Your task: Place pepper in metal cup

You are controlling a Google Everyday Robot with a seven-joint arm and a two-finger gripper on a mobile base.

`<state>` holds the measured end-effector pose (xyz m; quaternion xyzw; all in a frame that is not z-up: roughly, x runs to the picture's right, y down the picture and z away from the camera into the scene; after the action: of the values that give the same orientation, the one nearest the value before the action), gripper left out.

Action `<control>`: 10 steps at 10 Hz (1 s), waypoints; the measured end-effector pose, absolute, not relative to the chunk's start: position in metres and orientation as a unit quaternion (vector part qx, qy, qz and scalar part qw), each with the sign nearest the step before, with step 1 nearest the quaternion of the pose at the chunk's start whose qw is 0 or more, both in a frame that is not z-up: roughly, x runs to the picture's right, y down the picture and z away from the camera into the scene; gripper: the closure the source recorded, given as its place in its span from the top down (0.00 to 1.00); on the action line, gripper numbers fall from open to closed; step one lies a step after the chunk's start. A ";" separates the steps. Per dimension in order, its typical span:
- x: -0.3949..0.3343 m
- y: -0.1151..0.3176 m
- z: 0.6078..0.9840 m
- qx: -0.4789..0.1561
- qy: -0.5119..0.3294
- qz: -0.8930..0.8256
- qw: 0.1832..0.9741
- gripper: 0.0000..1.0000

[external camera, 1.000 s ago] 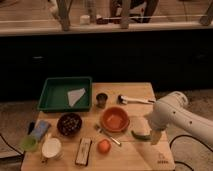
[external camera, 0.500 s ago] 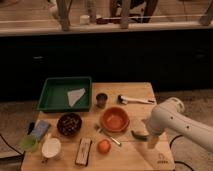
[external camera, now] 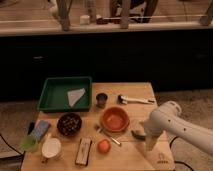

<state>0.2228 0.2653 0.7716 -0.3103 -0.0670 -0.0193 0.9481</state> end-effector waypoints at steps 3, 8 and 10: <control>0.223 0.273 0.777 -0.314 -0.070 -0.024 0.947 0.80; 0.220 0.280 0.782 -0.318 -0.072 -0.032 0.945 0.80; 0.221 0.282 0.783 -0.319 -0.073 -0.033 0.944 0.80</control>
<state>0.2207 0.2824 0.7831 -0.3193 -0.0727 -0.0328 0.9443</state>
